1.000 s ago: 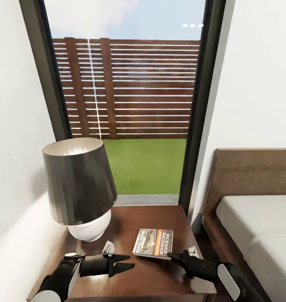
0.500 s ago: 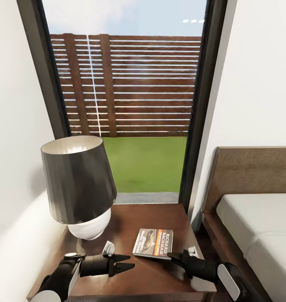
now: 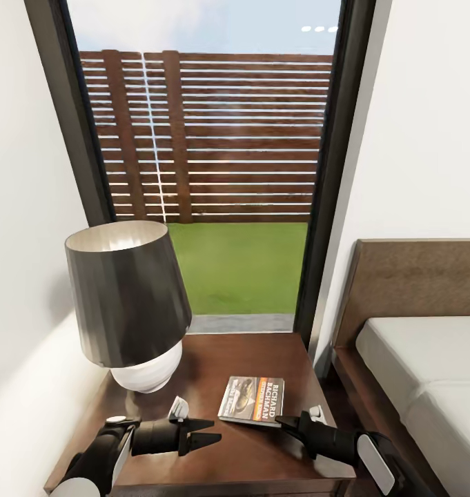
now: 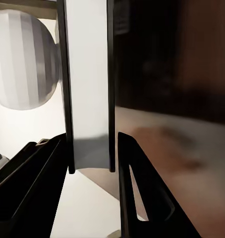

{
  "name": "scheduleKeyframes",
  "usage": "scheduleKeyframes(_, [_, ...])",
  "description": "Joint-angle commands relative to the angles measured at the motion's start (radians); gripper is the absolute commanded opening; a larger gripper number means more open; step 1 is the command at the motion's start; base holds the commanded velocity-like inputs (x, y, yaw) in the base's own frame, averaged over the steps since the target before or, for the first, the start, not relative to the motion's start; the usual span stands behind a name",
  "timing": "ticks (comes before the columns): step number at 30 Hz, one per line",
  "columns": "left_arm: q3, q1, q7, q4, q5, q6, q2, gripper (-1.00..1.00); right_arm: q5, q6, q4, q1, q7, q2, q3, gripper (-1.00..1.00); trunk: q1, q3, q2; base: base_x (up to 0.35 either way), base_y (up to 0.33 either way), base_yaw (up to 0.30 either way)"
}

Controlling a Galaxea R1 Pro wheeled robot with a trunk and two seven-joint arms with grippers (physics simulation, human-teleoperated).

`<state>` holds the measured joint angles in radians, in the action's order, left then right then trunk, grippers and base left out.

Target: In the bedroom, move the book from the bed onto either nightstand, and place the two sandals side by side next to the bed.

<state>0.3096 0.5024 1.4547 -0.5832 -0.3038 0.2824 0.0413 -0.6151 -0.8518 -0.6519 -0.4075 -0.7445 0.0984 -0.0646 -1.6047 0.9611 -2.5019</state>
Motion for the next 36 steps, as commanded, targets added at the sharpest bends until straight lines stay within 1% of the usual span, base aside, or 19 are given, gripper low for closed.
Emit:
scheduleKeyframes(1, [0.008,0.001,0.007,-0.001,-0.011,0.011,0.002,1.00,0.001,-0.005,0.000,-0.001,-0.003,0.000,-0.002,-1.00,0.000,0.005,-0.001,0.000,0.000,0.000])
scheduleKeyframes(2, [0.008,0.001,0.007,-0.001,-0.011,0.011,0.002,1.00,0.001,-0.004,0.000,-0.001,-0.003,0.000,-0.002,-1.00,-0.001,0.009,-0.001,0.000,0.000,0.000])
scheduleKeyframes(20, [0.008,0.001,0.007,-0.001,-0.010,0.011,0.002,1.00,0.001,-0.004,0.000,-0.001,-0.003,0.000,-0.002,-1.00,-0.001,0.009,-0.001,0.000,0.000,0.000])
scheduleKeyframes(23, [0.008,0.001,0.007,-0.001,-0.011,0.011,0.002,1.00,0.001,-0.004,0.000,-0.001,-0.003,0.000,-0.002,-1.00,0.001,-0.003,0.000,0.000,0.000,0.000])
scheduleKeyframes(36, [0.008,0.001,0.007,-0.001,-0.011,0.011,0.002,1.00,0.001,-0.004,0.000,-0.001,-0.004,0.000,-0.002,-1.00,0.001,-0.003,0.000,0.000,0.000,0.000])
